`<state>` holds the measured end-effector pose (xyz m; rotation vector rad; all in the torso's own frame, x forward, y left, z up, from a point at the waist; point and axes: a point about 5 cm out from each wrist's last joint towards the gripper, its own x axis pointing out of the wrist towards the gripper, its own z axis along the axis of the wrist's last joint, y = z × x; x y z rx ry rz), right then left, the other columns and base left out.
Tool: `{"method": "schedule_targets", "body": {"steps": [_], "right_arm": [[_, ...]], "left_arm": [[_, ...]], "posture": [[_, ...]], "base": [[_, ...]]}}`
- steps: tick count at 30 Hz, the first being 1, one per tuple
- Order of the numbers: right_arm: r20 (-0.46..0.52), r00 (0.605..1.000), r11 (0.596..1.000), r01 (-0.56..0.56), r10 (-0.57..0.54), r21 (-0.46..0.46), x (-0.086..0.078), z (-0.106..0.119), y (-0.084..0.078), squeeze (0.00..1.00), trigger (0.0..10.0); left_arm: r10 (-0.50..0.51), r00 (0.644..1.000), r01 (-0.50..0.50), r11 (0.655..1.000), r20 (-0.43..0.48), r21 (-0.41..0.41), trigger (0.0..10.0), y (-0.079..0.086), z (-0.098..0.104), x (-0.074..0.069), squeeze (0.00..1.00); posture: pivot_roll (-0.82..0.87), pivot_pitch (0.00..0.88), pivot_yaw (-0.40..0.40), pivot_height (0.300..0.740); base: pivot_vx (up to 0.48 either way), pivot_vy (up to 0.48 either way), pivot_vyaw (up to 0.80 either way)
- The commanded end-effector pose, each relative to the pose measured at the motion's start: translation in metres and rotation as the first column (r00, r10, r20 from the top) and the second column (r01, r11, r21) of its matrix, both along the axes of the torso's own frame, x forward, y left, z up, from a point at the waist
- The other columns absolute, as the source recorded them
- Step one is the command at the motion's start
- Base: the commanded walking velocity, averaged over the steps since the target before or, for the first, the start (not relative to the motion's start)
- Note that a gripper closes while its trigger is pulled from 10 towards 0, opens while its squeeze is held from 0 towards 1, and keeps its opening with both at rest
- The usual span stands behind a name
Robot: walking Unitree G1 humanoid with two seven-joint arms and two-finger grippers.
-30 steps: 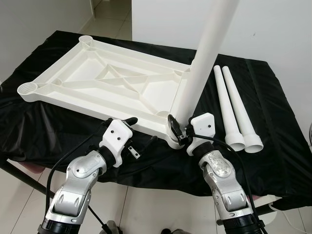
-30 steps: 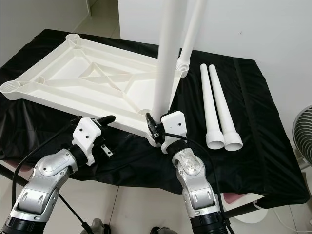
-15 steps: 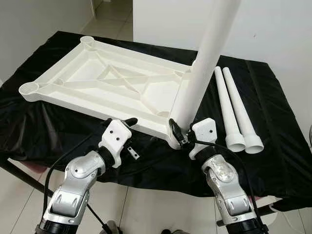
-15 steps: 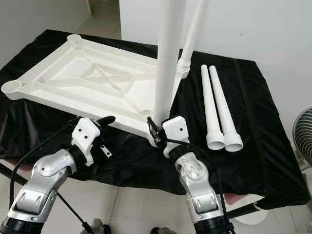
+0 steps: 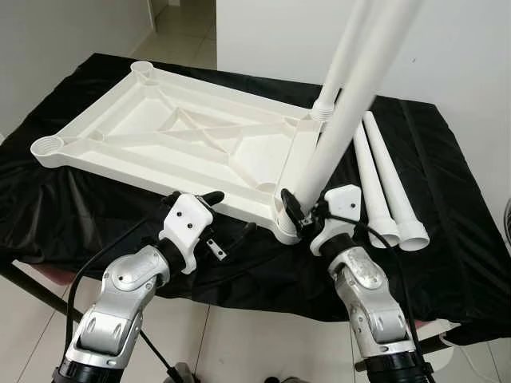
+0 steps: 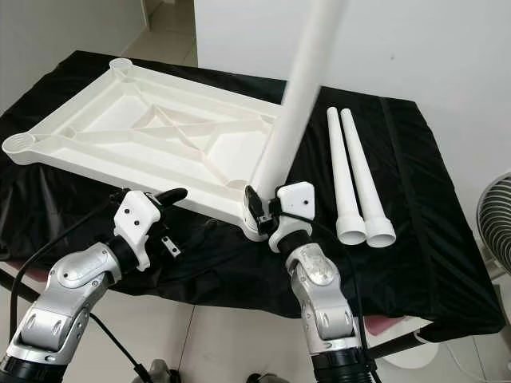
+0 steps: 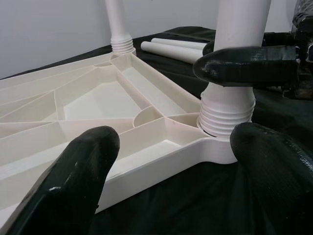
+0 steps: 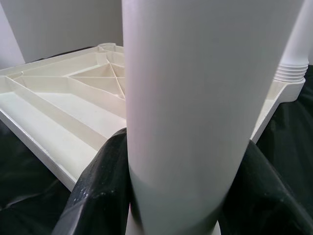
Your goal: Building children table
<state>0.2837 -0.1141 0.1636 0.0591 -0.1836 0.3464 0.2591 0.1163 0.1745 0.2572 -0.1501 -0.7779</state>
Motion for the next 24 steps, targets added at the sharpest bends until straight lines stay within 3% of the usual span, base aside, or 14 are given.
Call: {"method": "schedule_targets", "body": {"steps": [1, 5, 12, 15, 24], "right_arm": [[-0.094, 0.995, 1.0, 0.02, -0.019, 0.006, 0.001, -0.015, -0.005, 0.0, 10.0], [-0.102, 0.995, 1.0, 0.02, -0.018, 0.017, 0.001, -0.016, -0.004, 0.0, 10.0], [-0.025, 1.0, 0.998, 0.018, -0.016, 0.06, -0.008, -0.016, -0.004, 0.0, 10.0], [0.008, 1.0, 1.0, 0.015, -0.015, -0.017, -0.017, -0.02, -0.004, 0.0, 10.0], [0.035, 0.999, 0.998, 0.039, -0.038, -0.042, -0.022, -0.023, -0.009, 0.0, 10.0]], "left_arm": [[-0.03, 0.999, 0.031, 0.999, -0.014, 0.016, 10.0, -0.002, -0.002, -0.004, 0.0], [-0.03, 0.999, 0.03, 0.999, -0.015, 0.015, 10.0, -0.002, -0.002, -0.004, 0.0], [-0.025, 1.0, 0.025, 1.0, -0.016, 0.01, 10.0, -0.001, -0.001, -0.006, 0.0], [-0.025, 1.0, 0.025, 1.0, -0.017, 0.008, 10.0, -0.001, -0.001, -0.007, 0.0], [-0.027, 0.999, 0.027, 1.0, -0.021, 0.008, 10.0, 0.0, 0.0, -0.006, 0.0]], "posture": [[0.19, 0.118, -0.04, 0.74], [0.19, 0.118, -0.042, 0.74], [0.19, 0.119, -0.044, 0.74], [0.19, 0.124, -0.043, 0.74], [0.19, 0.132, -0.033, 0.74]], "base": [[0.0, 0.0, 0.0], [0.0, 0.0, 0.0], [0.0, 0.0, 0.0], [0.0, 0.0, 0.0], [0.0, 0.0, 0.0]]}}
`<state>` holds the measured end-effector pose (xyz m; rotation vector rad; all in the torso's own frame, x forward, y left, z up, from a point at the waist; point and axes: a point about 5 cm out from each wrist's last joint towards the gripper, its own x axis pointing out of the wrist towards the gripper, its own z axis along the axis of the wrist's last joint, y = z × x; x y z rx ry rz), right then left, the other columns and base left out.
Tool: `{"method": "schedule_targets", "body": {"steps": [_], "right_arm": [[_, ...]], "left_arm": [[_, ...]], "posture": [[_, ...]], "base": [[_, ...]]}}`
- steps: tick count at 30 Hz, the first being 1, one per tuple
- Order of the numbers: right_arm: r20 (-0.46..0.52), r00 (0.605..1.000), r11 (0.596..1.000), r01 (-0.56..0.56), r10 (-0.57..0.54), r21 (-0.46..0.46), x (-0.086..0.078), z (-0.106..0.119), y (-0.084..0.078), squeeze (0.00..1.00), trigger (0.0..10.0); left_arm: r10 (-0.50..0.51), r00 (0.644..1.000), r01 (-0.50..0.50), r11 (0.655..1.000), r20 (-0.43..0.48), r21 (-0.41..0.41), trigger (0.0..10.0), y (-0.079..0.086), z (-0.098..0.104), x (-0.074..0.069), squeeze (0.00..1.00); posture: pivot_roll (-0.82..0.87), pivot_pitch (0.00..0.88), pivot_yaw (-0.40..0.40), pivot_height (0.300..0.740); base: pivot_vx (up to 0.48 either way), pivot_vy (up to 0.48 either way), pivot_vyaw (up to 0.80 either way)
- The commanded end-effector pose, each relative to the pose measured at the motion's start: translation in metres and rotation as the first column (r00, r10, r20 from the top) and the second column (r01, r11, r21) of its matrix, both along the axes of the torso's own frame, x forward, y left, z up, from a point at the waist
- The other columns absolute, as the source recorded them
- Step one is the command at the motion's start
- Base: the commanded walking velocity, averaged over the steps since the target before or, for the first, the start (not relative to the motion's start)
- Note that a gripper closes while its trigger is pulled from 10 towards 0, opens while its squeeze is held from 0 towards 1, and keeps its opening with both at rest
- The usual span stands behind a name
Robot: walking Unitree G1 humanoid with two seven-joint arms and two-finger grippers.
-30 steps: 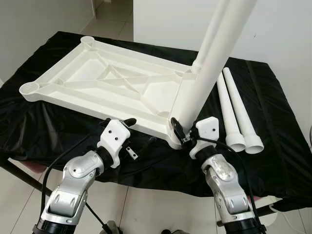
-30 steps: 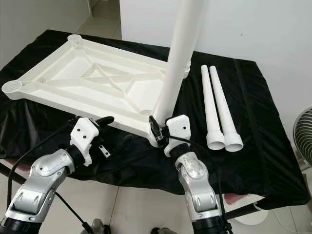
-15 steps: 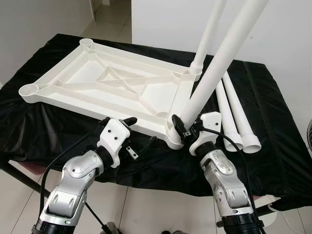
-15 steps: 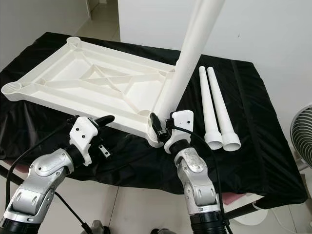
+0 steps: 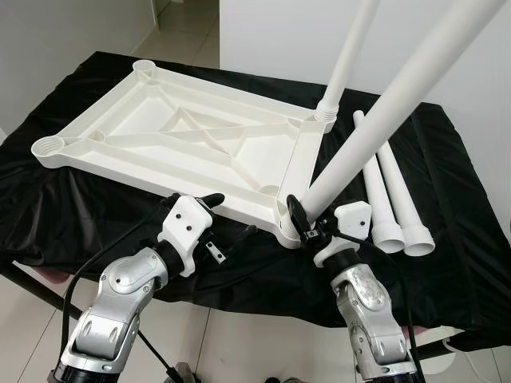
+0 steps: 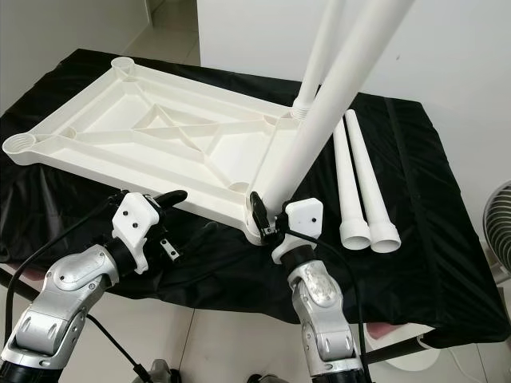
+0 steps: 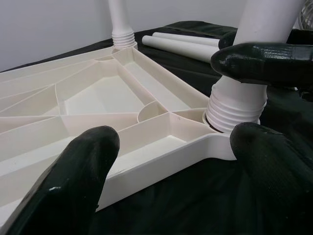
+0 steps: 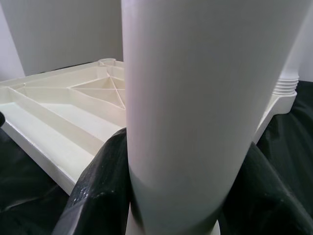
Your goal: Building children table
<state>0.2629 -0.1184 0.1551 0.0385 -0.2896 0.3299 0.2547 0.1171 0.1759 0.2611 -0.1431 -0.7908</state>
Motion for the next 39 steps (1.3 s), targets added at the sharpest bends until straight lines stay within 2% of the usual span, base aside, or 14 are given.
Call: {"method": "schedule_targets", "body": {"steps": [1, 7, 11, 18, 23, 29, 34, 36, 38, 39], "right_arm": [[-0.076, 0.997, 0.999, 0.02, -0.024, -0.048, 0.0, -0.014, -0.004, 0.0, 10.0], [-0.149, 0.988, 0.991, 0.017, -0.037, -0.131, 0.009, -0.02, 0.001, 0.0, 10.0], [-0.182, 0.983, 0.979, -0.059, 0.023, -0.197, 0.014, -0.016, 0.008, 0.0, 10.0], [-0.182, 0.981, 0.973, -0.101, 0.063, -0.206, 0.017, -0.014, 0.011, 0.0, 10.0], [-0.148, 0.985, 0.947, -0.126, 0.084, -0.297, 0.019, -0.012, 0.011, 0.0, 10.0], [-0.109, 0.989, 0.933, -0.129, 0.098, -0.335, 0.013, -0.013, 0.011, 0.0, 10.0], [-0.124, 0.989, 0.952, -0.113, 0.08, -0.285, 0.01, -0.017, 0.008, 0.0, 10.0], [-0.175, 0.984, 0.982, -0.075, 0.045, -0.174, 0.013, -0.018, 0.002, 0.0, 10.0], [-0.175, 0.984, 0.982, -0.075, 0.045, -0.174, 0.013, -0.018, 0.002, 0.0, 10.0], [-0.213, 0.977, 0.993, -0.036, 0.012, -0.109, 0.017, -0.019, -0.003, 0.0, 10.0]], "left_arm": [[-0.017, 1.0, 0.017, 1.0, -0.015, 0.001, 10.0, -0.001, -0.001, -0.002, 0.0], [-0.018, 1.0, 0.018, 1.0, -0.017, 0.003, 10.0, -0.001, 0.0, -0.002, 0.0], [-0.016, 1.0, 0.017, 1.0, -0.018, 0.004, 10.0, 0.0, 0.001, -0.002, 0.0], [-0.012, 1.0, 0.012, 1.0, -0.016, 0.004, 10.0, 0.001, 0.001, -0.002, 0.0], [-0.011, 1.0, 0.011, 1.0, -0.015, 0.002, 10.0, 0.001, 0.002, -0.002, 0.0], [-0.009, 1.0, 0.009, 1.0, -0.012, 0.002, 10.0, 0.001, 0.003, -0.001, 0.0], [-0.012, 1.0, 0.012, 1.0, -0.014, 0.002, 10.0, 0.001, 0.003, -0.002, 0.0], [-0.016, 1.0, 0.016, 1.0, -0.015, 0.001, 10.0, 0.0, 0.003, -0.002, 0.0], [-0.016, 1.0, 0.016, 1.0, -0.015, 0.001, 10.0, 0.0, 0.003, -0.002, 0.0], [-0.019, 1.0, 0.019, 1.0, -0.015, 0.0, 10.0, 0.0, 0.003, -0.001, 0.0]], "posture": [[0.19, 0.135, -0.032, 0.74], [0.19, 0.138, -0.03, 0.74], [0.19, 0.142, -0.03, 0.74], [0.2, 0.142, -0.033, 0.74], [0.2, 0.141, -0.034, 0.74], [0.2, 0.143, -0.032, 0.74], [0.19, 0.145, -0.028, 0.74], [0.19, 0.145, -0.026, 0.74], [0.19, 0.145, -0.026, 0.74], [0.19, 0.145, -0.025, 0.74]], "base": [[0.0, 0.0, 0.0], [0.0, 0.0, 0.0], [0.0, 0.0, 0.0], [0.0, 0.0, 0.0], [0.0, 0.0, 0.0], [0.0, 0.0, 0.0], [0.0, 0.0, 0.0], [0.0, 0.0, 0.0], [0.0, 0.0, 0.0], [0.0, 0.0, 0.0]]}}
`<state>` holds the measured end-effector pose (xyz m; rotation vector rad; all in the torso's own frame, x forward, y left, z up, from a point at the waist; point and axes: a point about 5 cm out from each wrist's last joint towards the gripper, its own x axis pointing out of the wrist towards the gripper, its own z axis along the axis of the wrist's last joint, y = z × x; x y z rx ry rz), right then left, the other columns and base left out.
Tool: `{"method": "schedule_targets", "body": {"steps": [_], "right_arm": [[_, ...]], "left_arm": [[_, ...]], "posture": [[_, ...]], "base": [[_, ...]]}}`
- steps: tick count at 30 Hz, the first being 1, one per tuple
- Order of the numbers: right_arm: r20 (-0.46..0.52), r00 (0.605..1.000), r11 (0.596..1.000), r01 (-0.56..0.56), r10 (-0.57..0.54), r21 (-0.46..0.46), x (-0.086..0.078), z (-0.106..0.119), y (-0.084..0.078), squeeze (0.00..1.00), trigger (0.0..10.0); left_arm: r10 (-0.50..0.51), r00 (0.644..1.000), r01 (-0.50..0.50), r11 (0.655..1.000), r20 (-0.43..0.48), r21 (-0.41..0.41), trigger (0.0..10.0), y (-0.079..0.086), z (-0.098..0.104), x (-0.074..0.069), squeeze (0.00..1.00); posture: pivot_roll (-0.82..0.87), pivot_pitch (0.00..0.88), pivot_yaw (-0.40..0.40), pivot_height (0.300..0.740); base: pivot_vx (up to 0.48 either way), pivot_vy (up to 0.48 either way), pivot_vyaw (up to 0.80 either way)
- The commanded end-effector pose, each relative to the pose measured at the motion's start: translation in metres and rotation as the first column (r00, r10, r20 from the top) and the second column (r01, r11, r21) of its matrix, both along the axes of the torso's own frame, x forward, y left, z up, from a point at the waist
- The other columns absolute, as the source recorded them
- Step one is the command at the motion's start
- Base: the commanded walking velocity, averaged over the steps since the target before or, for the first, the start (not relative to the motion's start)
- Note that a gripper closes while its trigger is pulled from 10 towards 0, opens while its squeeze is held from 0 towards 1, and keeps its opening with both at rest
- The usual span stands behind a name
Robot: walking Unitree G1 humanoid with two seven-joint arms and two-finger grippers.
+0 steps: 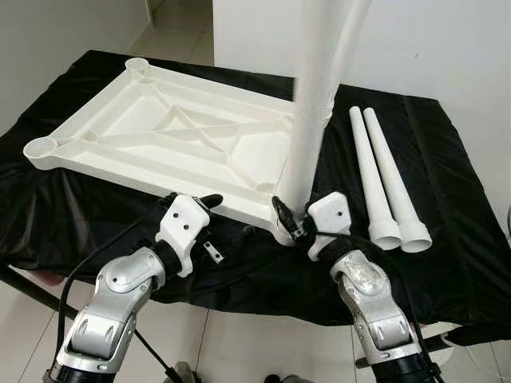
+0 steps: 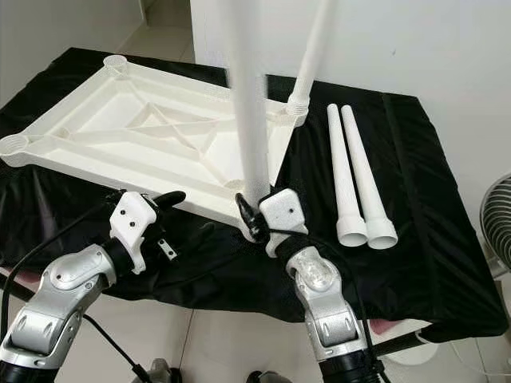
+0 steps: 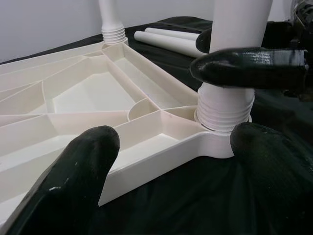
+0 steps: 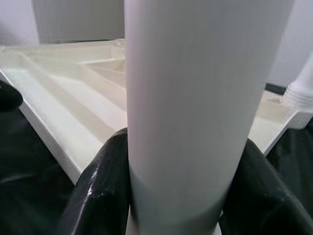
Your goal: Building children table
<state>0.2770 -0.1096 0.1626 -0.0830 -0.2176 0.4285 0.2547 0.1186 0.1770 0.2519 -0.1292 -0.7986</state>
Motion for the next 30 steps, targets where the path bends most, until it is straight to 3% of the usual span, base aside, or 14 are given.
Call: {"method": "schedule_targets", "body": {"steps": [1, 12, 19, 27, 30], "right_arm": [[-0.163, 0.984, 0.997, 0.07, -0.067, 0.017, 0.002, -0.027, -0.012, 0.0, 10.0], [-0.222, 0.969, 0.989, 0.126, -0.108, 0.071, 0.006, -0.031, -0.018, 0.0, 10.0], [-0.201, 0.971, 0.983, 0.152, -0.129, 0.104, -0.006, -0.04, -0.019, 0.0, 10.0], [-0.102, 0.984, 0.978, 0.157, -0.143, 0.139, -0.017, -0.035, -0.019, 0.0, 10.0], [-0.083, 0.986, 0.983, 0.15, -0.142, 0.106, -0.017, -0.033, -0.017, 0.0, 10.0]], "left_arm": [[-0.013, 1.0, 0.013, 1.0, 0.001, 0.003, 10.0, -0.002, 0.002, -0.001, 0.0], [-0.018, 1.0, 0.018, 1.0, 0.001, 0.0, 10.0, -0.003, 0.003, -0.001, 0.0], [-0.016, 1.0, 0.016, 1.0, 0.001, -0.003, 10.0, -0.003, 0.003, -0.002, 0.0], [-0.018, 1.0, 0.018, 1.0, 0.002, -0.001, 10.0, -0.003, 0.003, -0.002, 0.0], [-0.019, 1.0, 0.019, 1.0, 0.002, 0.0, 10.0, -0.002, 0.003, -0.002, 0.0]], "posture": [[0.19, 0.145, -0.025, 0.74], [0.18, 0.147, -0.026, 0.74], [0.18, 0.148, -0.03, 0.74], [0.18, 0.147, -0.025, 0.74], [0.18, 0.146, -0.024, 0.74]], "base": [[0.0, 0.0, 0.0], [0.0, 0.0, 0.0], [0.0, 0.0, 0.0], [0.0, 0.0, 0.0], [0.0, 0.0, 0.0]]}}
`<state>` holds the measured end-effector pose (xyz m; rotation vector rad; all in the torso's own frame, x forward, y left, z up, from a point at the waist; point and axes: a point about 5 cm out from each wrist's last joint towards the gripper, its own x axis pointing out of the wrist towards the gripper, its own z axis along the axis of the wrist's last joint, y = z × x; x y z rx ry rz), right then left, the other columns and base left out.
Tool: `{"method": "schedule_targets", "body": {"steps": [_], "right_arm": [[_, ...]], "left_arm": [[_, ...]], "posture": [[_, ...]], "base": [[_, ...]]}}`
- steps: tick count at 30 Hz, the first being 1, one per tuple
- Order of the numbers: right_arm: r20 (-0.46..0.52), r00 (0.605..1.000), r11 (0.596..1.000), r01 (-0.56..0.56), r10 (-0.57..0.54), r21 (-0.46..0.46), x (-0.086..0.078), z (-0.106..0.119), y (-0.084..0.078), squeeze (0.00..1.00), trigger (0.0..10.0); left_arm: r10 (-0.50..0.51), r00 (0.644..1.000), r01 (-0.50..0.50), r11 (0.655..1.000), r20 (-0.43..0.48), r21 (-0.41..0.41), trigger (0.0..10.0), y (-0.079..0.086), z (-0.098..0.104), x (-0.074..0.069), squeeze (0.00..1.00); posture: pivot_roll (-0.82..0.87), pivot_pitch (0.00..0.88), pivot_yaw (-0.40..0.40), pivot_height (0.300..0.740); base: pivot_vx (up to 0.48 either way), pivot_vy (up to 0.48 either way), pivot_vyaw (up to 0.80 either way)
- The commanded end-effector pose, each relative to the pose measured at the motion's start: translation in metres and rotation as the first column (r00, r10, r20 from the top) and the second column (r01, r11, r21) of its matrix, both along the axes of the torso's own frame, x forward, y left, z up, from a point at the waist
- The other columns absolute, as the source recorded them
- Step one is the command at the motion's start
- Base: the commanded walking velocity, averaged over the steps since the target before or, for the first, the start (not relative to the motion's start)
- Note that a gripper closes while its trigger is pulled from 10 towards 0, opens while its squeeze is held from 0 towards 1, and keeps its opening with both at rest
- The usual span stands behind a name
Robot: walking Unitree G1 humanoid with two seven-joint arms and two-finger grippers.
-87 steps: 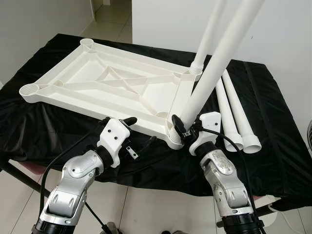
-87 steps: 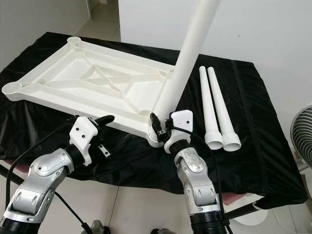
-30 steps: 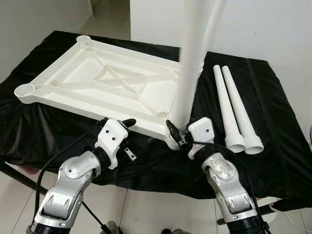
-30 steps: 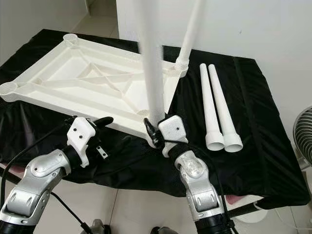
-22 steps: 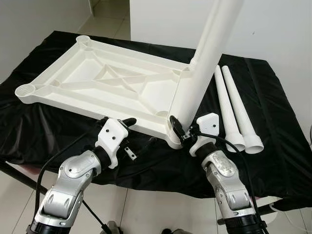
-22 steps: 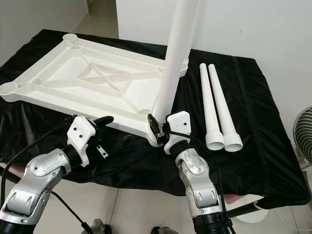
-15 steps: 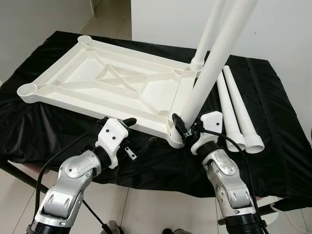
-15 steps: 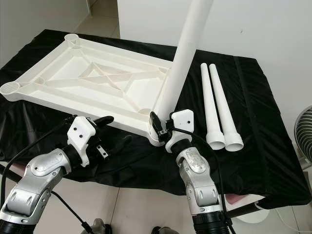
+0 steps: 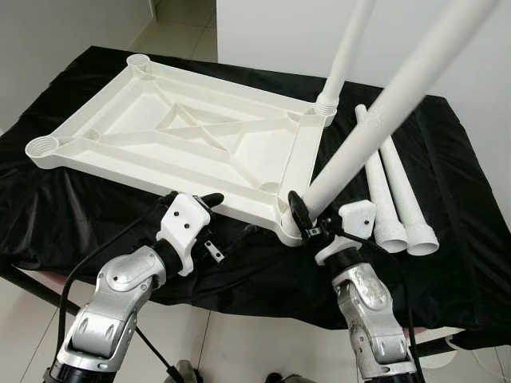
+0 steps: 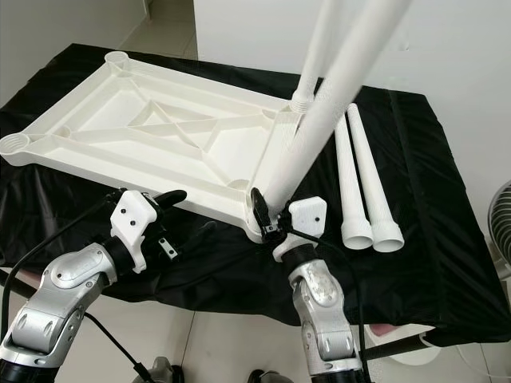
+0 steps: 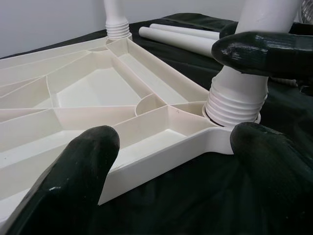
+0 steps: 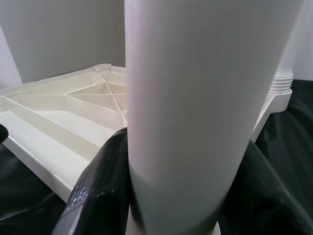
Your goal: Building children table
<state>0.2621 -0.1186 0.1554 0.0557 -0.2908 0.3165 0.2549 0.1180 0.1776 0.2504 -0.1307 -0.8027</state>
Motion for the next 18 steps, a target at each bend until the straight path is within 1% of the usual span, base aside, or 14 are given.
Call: {"method": "schedule_targets", "body": {"steps": [1, 3, 4, 5, 6, 11, 13, 18], "right_arm": [[-0.137, 0.989, 0.998, 0.045, -0.052, -0.054, 0.0, -0.026, -0.007, 0.0, 10.0], [-0.188, 0.98, 0.994, 0.045, -0.064, -0.103, 0.005, -0.03, -0.007, 0.0, 10.0], [-0.188, 0.98, 0.994, 0.045, -0.064, -0.103, 0.005, -0.03, -0.007, 0.0, 10.0], [-0.206, 0.976, 0.99, 0.042, -0.069, -0.132, 0.007, -0.032, -0.006, 0.0, 10.0], [-0.229, 0.972, 0.989, 0.022, -0.056, -0.149, 0.01, -0.032, -0.005, 0.0, 10.0], [-0.267, 0.964, 0.985, -0.053, 0.007, -0.167, 0.016, -0.029, 0.001, 0.0, 10.0], [-0.265, 0.964, 0.981, -0.07, 0.02, -0.181, 0.017, -0.028, 0.001, 0.0, 10.0], [-0.282, 0.959, 0.979, -0.086, 0.032, -0.183, 0.018, -0.032, 0.002, 0.0, 10.0]], "left_arm": [[-0.015, 1.0, 0.015, 1.0, 0.002, 0.002, 10.0, -0.002, 0.002, -0.002, 0.0], [-0.016, 1.0, 0.016, 1.0, 0.003, 0.002, 10.0, -0.002, 0.002, -0.002, 0.0], [-0.016, 1.0, 0.016, 1.0, 0.003, 0.002, 10.0, -0.002, 0.002, -0.002, 0.0], [-0.016, 1.0, 0.016, 1.0, 0.003, 0.002, 10.0, -0.002, 0.002, -0.002, 0.0], [-0.017, 1.0, 0.017, 1.0, 0.002, 0.003, 10.0, -0.002, 0.002, -0.002, 0.0], [-0.018, 1.0, 0.018, 1.0, 0.003, 0.004, 10.0, -0.002, 0.002, -0.002, 0.0], [-0.016, 1.0, 0.016, 1.0, 0.003, 0.003, 10.0, -0.002, 0.002, -0.003, 0.0], [-0.013, 1.0, 0.013, 1.0, 0.004, 0.003, 10.0, -0.002, 0.002, -0.003, 0.0]], "posture": [[0.18, 0.145, -0.024, 0.74], [0.18, 0.144, -0.024, 0.74], [0.18, 0.144, -0.024, 0.74], [0.18, 0.144, -0.024, 0.74], [0.18, 0.141, -0.023, 0.74], [0.19, 0.142, -0.027, 0.74], [0.19, 0.141, -0.031, 0.74], [0.2, 0.138, -0.034, 0.74]], "base": [[0.0, 0.0, 0.0], [0.0, 0.0, 0.0], [0.0, 0.0, 0.0], [0.0, 0.0, 0.0], [0.0, 0.0, 0.0], [0.0, 0.0, 0.0], [0.0, 0.0, 0.0], [0.0, 0.0, 0.0]]}}
